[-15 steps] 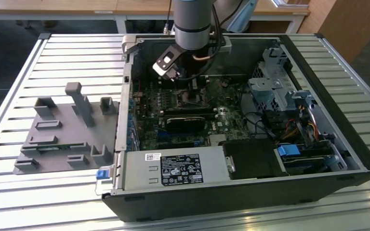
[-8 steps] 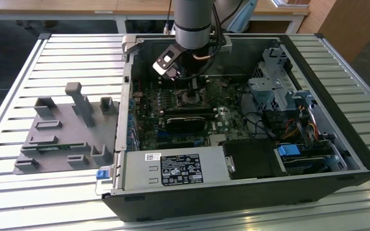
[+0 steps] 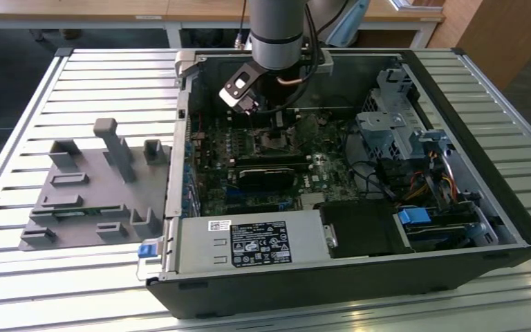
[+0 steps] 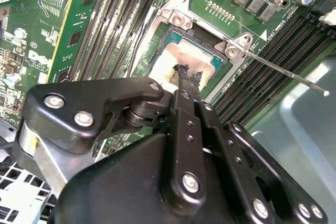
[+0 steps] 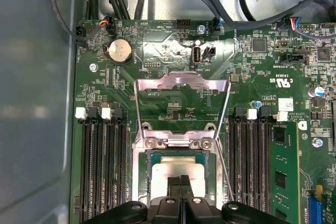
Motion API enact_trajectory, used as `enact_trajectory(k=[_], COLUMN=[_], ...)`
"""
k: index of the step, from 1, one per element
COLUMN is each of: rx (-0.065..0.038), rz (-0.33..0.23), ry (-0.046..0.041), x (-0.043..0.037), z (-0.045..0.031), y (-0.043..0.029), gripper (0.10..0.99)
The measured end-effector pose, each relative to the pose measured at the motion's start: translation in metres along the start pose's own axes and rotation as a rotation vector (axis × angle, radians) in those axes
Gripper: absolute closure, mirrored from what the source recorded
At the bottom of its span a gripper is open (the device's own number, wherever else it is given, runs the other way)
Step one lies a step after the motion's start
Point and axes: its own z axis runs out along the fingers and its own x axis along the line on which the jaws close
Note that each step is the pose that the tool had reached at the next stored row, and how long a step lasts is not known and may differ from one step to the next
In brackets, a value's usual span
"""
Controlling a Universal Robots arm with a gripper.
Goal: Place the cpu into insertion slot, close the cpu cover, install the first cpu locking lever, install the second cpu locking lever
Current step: 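Place the cpu into insertion slot, then close the cpu cover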
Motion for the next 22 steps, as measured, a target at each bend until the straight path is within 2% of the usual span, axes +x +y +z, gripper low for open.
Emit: enact_trajectory(k=[17, 20, 22], rx=[0.000, 0.001, 0.001], rz=[0.000, 0.000, 0.000], ry=[0.0001, 0.0001, 0.0001], x=[0.0001, 0.0001, 0.0001], z=[-0.0075, -0.0109, -0.0158], y=[0.0006, 0.0008, 0.0011], gripper=[0.980, 0.980, 0.980])
